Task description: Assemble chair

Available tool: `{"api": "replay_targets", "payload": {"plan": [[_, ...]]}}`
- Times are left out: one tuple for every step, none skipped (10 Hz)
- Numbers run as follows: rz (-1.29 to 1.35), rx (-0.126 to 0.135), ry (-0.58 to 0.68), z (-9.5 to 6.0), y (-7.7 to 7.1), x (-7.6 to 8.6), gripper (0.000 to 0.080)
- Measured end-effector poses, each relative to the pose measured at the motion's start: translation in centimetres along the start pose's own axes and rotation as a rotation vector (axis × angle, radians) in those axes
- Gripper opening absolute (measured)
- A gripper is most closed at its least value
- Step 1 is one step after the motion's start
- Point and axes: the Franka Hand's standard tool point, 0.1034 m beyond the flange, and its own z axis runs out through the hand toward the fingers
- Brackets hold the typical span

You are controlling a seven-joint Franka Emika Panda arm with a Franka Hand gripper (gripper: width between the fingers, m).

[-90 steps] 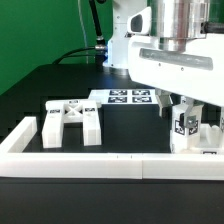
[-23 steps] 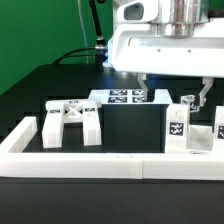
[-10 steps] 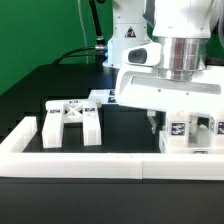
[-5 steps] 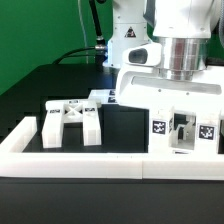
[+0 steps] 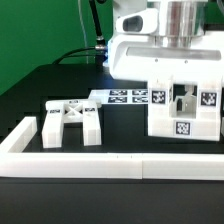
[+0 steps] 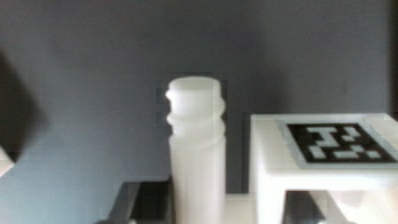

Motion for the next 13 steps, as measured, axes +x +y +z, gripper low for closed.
{"api": "replay_targets", "payload": {"plan": [[0.000, 0.002, 0.000, -0.4, 0.2, 0.2, 0.0248], [0.002, 0.002, 0.001, -0.4, 0.2, 0.3, 0.0248], [0.002, -0.002, -0.019, -0.3, 0.3, 0.1, 0.0248], [0.002, -0.003, -0.023, -0.3, 0.3, 0.0, 0.0248], [0.005, -0.009, -0.052, -0.2, 0.5, -0.3, 0.0248], [0.006, -0.021, -0.115, -0.3, 0.8, -0.9, 0.0248], [-0.003, -0.035, -0.198, -0.8, 0.7, -1.6, 0.0248], [-0.020, -0.040, -0.240, -1.2, 0.5, -1.8, 0.0248], [-0.039, -0.048, -0.318, -1.6, 0.6, -2.5, 0.0248], [-0.038, -0.054, -0.378, -1.9, 1.0, -2.4, 0.0249], [-0.032, -0.069, -0.440, -1.7, 1.4, -2.5, 0.0249], [-0.030, -0.080, -0.485, -1.5, 1.7, -2.6, 0.0249], [-0.024, -0.099, -0.570, -1.5, 2.2, -3.2, 0.0249]]}}
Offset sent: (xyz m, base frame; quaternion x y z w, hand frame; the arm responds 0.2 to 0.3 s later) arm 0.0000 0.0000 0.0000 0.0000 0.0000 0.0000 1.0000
